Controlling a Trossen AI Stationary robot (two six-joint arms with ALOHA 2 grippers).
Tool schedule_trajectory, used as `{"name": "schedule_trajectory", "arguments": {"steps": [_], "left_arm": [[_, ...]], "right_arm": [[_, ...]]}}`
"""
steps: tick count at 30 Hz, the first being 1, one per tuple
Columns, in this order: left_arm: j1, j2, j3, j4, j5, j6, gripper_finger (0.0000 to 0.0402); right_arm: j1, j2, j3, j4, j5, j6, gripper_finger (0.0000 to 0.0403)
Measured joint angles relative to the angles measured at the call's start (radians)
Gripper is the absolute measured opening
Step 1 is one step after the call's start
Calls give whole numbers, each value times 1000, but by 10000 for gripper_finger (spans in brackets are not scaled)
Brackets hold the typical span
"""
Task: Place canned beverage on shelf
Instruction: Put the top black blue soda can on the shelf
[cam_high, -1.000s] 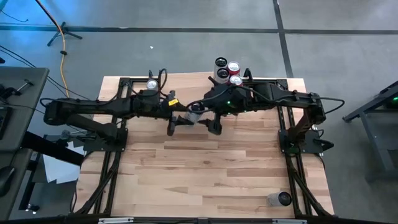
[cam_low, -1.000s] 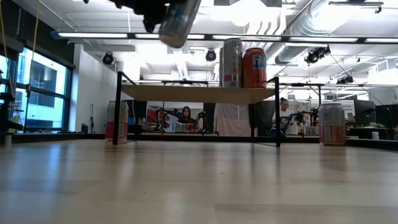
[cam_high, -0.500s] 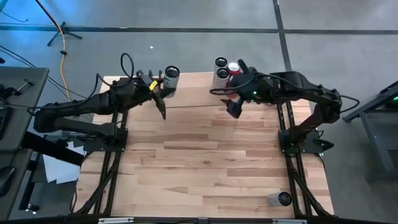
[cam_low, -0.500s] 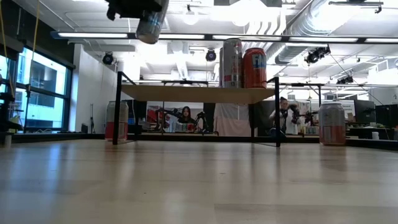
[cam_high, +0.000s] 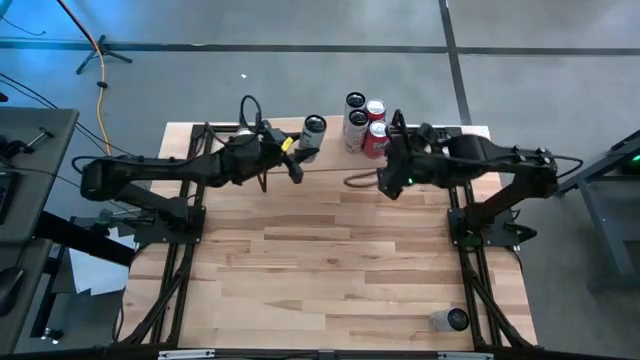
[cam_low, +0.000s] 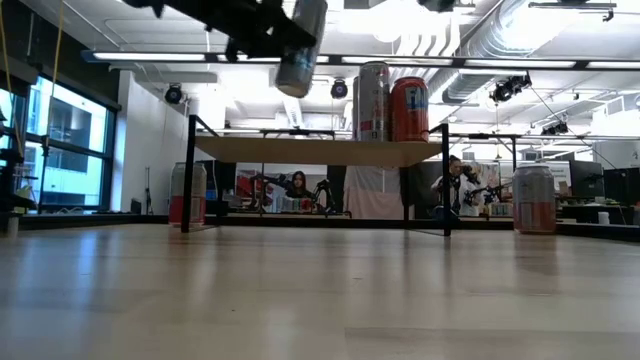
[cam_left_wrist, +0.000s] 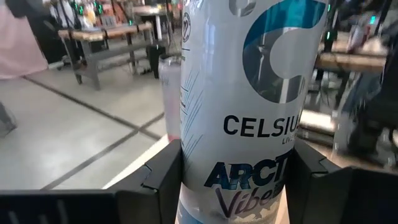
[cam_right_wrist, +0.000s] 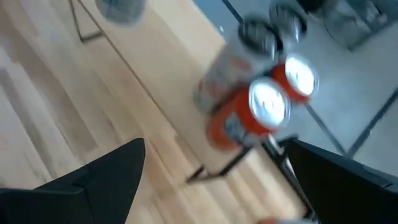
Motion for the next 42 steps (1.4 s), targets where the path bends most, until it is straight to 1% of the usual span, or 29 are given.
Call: {"name": "schedule_trajectory", "arguments": {"steps": [5,10,13,15,19,31,35,42], "left_arm": [[26,49,-15,155,35,-4,159],[61,71,-165,424,33,-89,159],[79,70,-235,491,-5,-127,160],[88,71,-256,487,-28,-133,160],[104,75,-265,487,-36,-130,161],[123,174,-266,502,-42,-104,163],[122,181,-265,505,-42,-106,175],[121,181,-265,500,-41,-108,211]], "right_arm": [[49,-147,-250,104,0,150,381],[82,-253,-406,290,4,224,381],[87,-280,-457,385,27,219,381],[87,-280,-472,420,45,212,381],[75,-273,-491,479,52,174,381],[64,-263,-495,517,52,165,381],[64,-263,-495,517,52,165,381],[64,-263,-495,517,51,165,381]]}}
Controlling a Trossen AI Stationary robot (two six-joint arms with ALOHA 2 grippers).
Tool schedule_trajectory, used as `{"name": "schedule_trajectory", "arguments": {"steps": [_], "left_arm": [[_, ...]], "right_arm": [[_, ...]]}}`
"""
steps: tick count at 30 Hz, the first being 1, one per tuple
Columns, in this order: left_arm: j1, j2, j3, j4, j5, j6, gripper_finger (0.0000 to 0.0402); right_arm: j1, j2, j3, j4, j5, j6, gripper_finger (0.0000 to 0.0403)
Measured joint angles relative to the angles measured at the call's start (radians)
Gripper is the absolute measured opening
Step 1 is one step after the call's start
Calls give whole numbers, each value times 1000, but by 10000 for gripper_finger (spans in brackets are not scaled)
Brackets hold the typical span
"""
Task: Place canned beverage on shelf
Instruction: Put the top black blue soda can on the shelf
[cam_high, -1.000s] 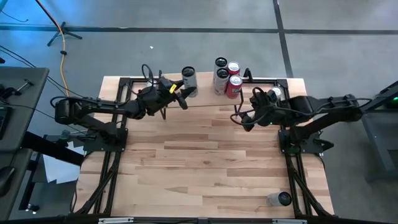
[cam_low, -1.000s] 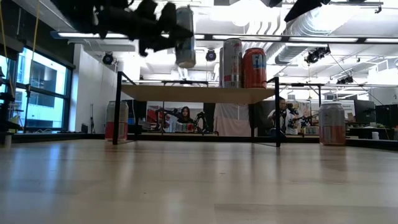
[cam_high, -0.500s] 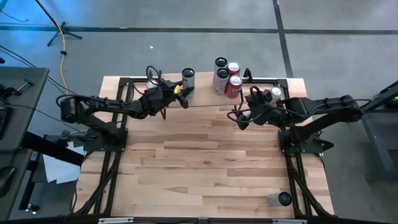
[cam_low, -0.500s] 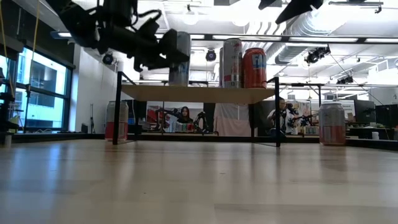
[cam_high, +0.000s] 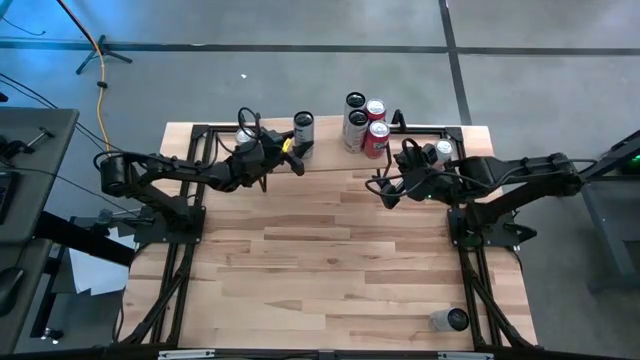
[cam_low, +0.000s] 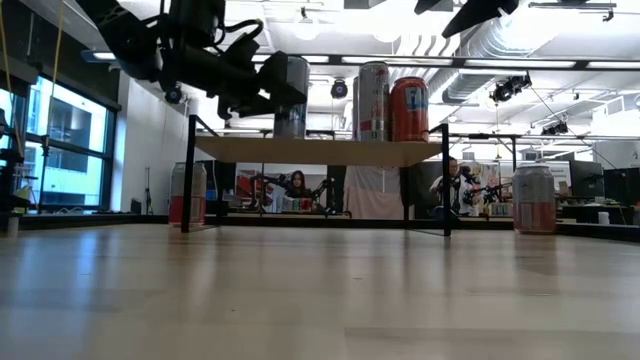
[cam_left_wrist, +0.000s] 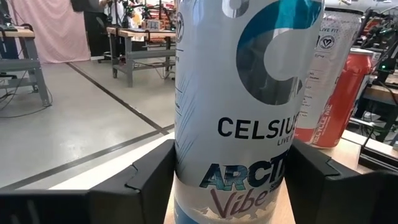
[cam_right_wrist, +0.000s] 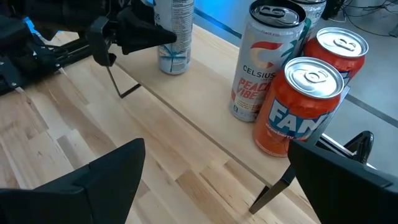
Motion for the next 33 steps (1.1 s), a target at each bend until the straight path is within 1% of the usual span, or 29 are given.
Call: {"name": "schedule_trajectory", "arguments": {"steps": [5,17,20,28,33], "left_arm": [[-2,0,0,-4,0,0,223],[-2,1,0,-6,0,1,230],[-2,0,0,-10,1,0,249],[-2,-26,-1,-14,0,0,326],[-6,-64,-1,-27,0,-16,360]], "right_arm": [[0,0,0,0,0,0,381],[0,0,0,0,0,6,381],[0,0,0,0,0,4,381],[0,0,0,0,-5,4,381],[0,0,0,0,-6,8,381]]}}
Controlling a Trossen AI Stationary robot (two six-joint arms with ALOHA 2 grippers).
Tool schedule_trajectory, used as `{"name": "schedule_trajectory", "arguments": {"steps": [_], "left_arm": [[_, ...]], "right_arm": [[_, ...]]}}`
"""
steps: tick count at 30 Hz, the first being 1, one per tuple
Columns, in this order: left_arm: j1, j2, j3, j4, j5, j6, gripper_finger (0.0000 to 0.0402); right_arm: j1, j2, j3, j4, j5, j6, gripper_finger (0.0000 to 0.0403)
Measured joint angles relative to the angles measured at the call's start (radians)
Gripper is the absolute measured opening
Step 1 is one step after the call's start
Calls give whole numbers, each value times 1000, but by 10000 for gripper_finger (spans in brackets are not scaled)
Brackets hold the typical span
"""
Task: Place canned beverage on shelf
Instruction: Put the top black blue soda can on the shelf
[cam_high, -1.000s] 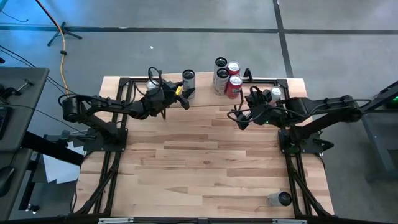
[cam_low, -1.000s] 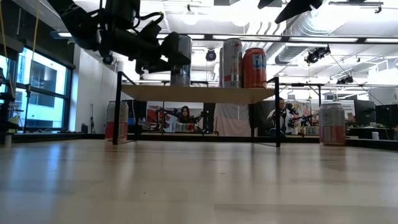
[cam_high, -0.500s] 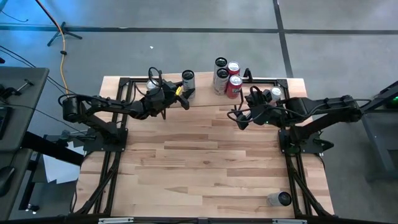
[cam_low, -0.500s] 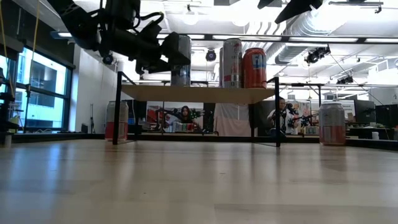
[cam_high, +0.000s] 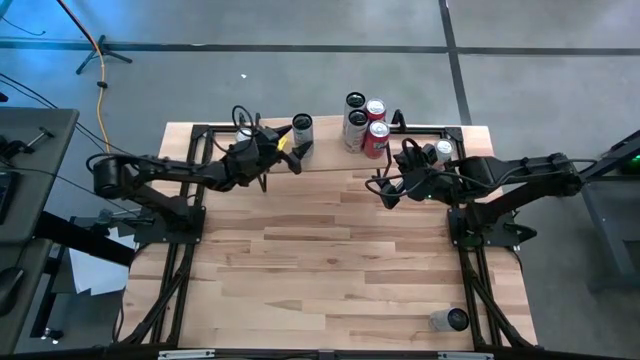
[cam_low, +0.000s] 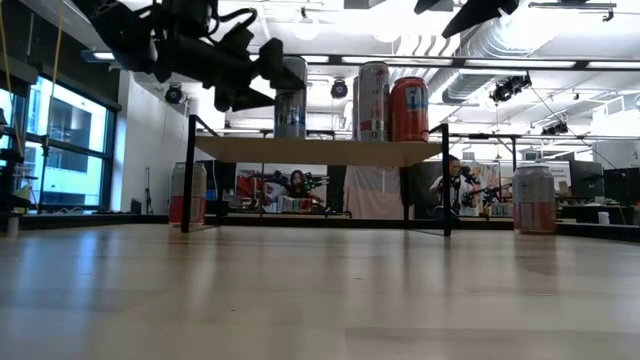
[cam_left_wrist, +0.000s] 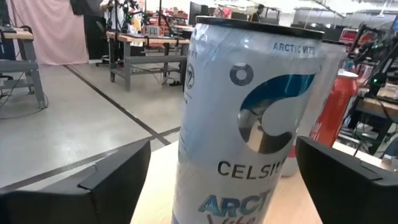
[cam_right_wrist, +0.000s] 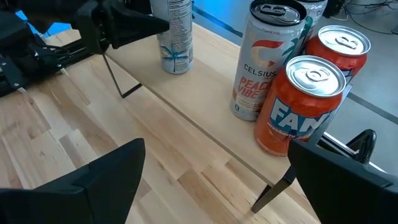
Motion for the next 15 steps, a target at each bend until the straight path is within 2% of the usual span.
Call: {"name": "schedule_trajectory", "arguments": {"steps": [7,15], "left_arm": [[-1,-18,0,-39,0,16,387],[-2,-18,0,-36,47,-41,387]], "right_arm": [[0,0,0,0,-1,0,381],[0,0,0,0,-1,0,381]]}}
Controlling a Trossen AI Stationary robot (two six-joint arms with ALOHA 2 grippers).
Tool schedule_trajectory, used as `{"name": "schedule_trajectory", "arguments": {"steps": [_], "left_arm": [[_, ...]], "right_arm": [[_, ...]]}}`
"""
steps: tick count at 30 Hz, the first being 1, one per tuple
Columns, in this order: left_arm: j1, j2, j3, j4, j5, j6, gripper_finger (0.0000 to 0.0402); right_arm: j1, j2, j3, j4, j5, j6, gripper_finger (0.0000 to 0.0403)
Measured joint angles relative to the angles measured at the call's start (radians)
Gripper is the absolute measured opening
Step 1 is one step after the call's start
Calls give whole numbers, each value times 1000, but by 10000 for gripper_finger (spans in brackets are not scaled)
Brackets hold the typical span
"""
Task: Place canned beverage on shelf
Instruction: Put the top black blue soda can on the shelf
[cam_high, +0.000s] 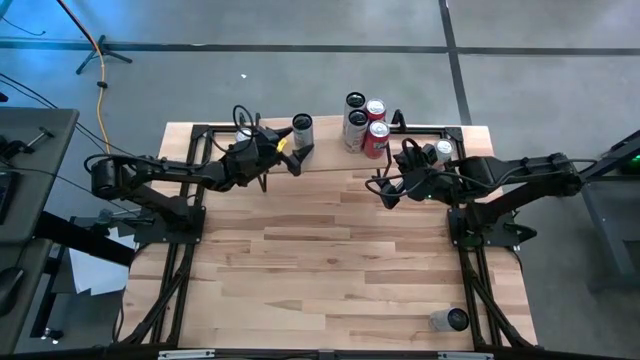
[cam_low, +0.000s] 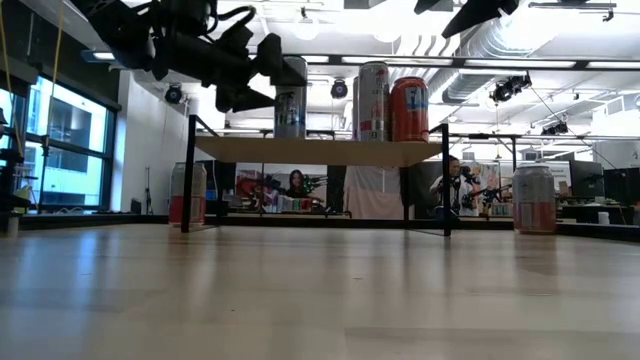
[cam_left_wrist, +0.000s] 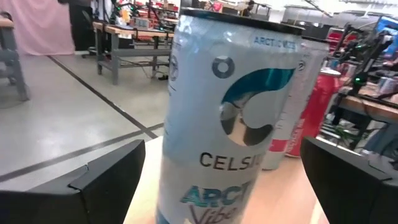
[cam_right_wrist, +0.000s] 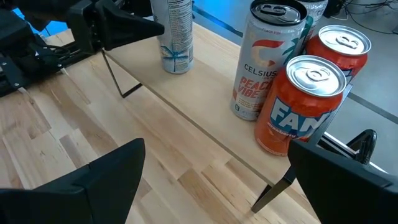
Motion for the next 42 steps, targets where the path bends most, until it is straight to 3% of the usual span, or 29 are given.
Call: {"name": "schedule_trajectory", "arguments": {"steps": [13,20,29,36,42], "left_arm": [[-1,0,0,-7,16,6,386],[-55,-25,0,-92,13,-2,386],[-90,-194,-1,-332,-209,42,386],[-123,-357,-1,-493,-75,-65,386],[-141,-461,-1,-674,-83,-164,386]], "right_arm": [[0,0,0,0,-25,0,381],[0,0,0,0,-27,0,381],[0,0,0,0,-32,0,381],[0,0,0,0,-32,0,381],[0,4,0,0,-31,1,381]]}}
